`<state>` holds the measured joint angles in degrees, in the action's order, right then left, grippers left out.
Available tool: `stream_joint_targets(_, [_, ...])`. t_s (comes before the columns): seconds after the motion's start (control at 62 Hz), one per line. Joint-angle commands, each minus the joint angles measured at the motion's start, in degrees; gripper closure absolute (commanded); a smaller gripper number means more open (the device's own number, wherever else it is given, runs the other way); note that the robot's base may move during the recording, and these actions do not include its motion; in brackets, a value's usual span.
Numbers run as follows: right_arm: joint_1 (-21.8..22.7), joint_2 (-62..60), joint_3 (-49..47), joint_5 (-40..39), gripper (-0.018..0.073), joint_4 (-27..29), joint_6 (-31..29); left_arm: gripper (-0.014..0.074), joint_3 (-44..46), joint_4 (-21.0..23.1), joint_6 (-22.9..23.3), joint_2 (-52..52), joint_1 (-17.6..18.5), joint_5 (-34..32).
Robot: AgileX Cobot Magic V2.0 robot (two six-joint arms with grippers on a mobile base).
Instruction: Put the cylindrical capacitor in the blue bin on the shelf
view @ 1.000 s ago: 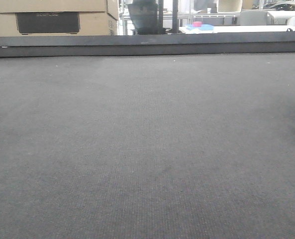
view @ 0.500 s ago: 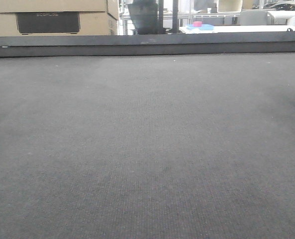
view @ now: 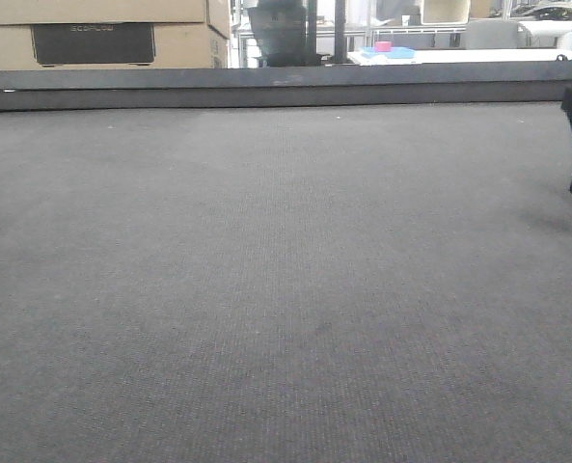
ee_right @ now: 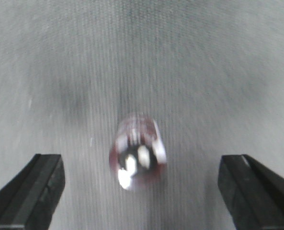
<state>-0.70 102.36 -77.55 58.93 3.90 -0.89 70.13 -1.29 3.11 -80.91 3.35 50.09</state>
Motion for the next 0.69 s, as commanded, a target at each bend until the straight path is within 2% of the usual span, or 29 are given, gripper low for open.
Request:
stream_joint_targets(0.0, [0.3, 0.88, -0.52, -2.41, 0.0034, -0.22, -0.12, 0.0706, 0.48, 0.5, 0.13, -0.02, -0.12, -0.08])
stream_joint_targets(0.161, [0.3, 2.64, -0.52, -3.29, 0.0065, -0.22, -0.12, 0.0706, 0.48, 0.5, 0.13, -0.02, -0.12, 0.07])
stream_joint_targets(0.565, [0.3, 4.57, -0.52, -2.4, 0.0068, -0.22, -0.12, 0.0706, 0.48, 0.62, 0.13, -0.02, -0.12, 0.09])
stream_joint_targets(0.629, [0.3, 4.57, -0.52, -2.4, 0.0102, -0.22, -0.12, 0.0706, 0.48, 0.62, 0.13, -0.02, -0.12, 0.09])
stream_joint_targets(0.677, [0.3, 4.57, -0.52, -2.25, 0.0174, -0.22, -0.12, 0.0706, 0.48, 0.62, 0.13, -0.02, -0.12, 0.09])
